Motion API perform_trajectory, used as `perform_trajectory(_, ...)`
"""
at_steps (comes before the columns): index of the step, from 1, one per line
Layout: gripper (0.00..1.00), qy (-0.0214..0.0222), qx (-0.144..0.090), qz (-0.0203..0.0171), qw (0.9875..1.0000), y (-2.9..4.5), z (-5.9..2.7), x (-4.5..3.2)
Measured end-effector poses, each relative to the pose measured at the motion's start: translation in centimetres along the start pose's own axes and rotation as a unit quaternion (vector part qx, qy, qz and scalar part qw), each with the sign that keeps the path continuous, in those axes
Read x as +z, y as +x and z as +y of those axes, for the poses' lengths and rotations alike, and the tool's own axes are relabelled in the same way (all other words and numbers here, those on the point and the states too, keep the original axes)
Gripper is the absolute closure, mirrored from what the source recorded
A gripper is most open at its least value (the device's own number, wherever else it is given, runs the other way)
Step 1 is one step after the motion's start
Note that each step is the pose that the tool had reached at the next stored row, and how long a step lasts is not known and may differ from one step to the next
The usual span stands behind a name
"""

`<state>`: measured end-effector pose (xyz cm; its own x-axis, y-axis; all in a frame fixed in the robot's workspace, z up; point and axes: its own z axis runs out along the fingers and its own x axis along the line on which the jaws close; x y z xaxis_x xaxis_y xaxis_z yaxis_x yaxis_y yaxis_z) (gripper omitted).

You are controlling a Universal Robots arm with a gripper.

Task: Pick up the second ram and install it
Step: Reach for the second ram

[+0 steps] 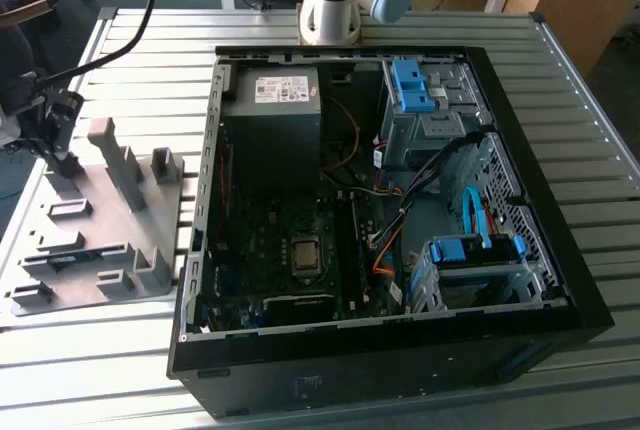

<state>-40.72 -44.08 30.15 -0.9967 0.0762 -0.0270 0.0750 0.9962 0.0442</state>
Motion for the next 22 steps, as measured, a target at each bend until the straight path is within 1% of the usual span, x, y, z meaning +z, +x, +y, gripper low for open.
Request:
perform_trajectory(8,0.90,0.0000,0.000,0.0000,1.0000,0.01,-0.05,0.56)
perform_trajectory(14,0.90,0.0000,0.000,0.0000,1.0000,-0.01,-0.14,1.43)
perform_trajectory(17,0.90,0.0001,0.000,0.0001,1.0000,0.02,-0.47,1.78)
perform_trajectory(22,0.90,0.0001,0.000,0.0000,1.0000,0.35,-1.53,2.13)
